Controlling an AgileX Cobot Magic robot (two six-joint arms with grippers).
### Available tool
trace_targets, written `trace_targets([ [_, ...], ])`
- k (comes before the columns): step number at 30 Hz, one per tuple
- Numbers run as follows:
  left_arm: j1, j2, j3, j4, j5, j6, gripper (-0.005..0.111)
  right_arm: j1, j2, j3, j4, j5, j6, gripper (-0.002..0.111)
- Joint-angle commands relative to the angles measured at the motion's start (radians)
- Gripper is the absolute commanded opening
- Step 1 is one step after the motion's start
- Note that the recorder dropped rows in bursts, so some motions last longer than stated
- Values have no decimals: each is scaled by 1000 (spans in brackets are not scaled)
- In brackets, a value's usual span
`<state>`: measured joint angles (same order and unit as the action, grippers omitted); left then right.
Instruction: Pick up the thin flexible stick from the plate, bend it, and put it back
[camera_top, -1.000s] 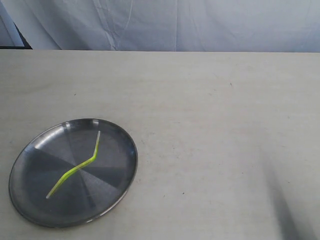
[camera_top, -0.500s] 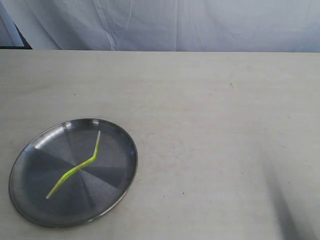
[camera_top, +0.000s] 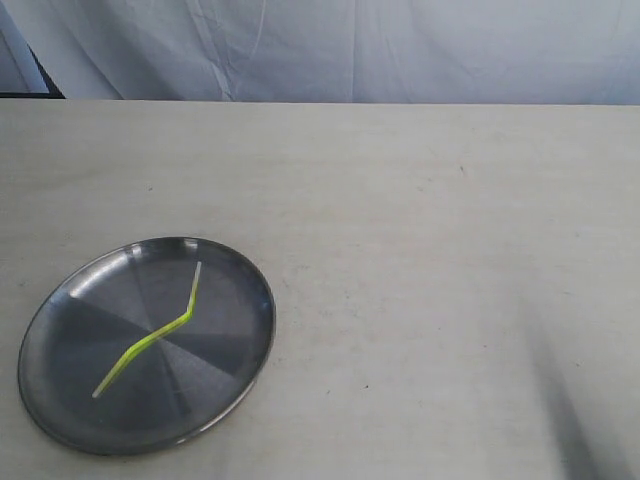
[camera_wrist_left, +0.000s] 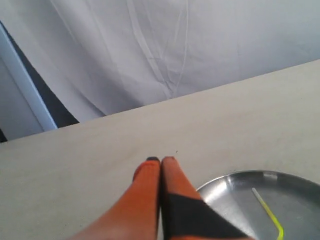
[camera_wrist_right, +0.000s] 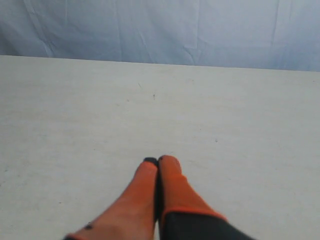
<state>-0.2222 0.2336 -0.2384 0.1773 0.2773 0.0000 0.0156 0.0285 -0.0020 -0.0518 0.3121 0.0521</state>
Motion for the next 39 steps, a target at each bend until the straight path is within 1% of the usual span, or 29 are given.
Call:
trace_targets([
  [1, 77, -80, 101, -71, -69, 0, 0, -2, -4, 2, -2, -6, -7, 0],
  [5, 154, -147, 172, -116, -76, 0, 0, -2, -4, 2, -2, -8, -7, 0],
  [9, 200, -195, 232, -140, -76, 0, 0, -2, -4, 2, 0, -8, -7, 0],
  [12, 202, -216, 238, -158, -76, 0, 0, -2, -4, 2, 0, -8, -7, 0],
  [13, 202, -221, 238, -161, -46, 0, 0, -2, -4, 2, 0, -8, -7, 0],
  [16, 202, -223, 238, -207, -52, 0, 0, -2, -4, 2, 0, -8, -7, 0],
  [20, 201, -234, 238, -207, -55, 0, 0, -2, -4, 2, 0, -8, -7, 0],
  [23, 201, -234, 238, -207, -82, 0, 0, -2, -4, 2, 0, -8, -7, 0],
  [39, 201, -234, 238, -203, -82, 0, 0, -2, -4, 2, 0, -8, -7, 0],
])
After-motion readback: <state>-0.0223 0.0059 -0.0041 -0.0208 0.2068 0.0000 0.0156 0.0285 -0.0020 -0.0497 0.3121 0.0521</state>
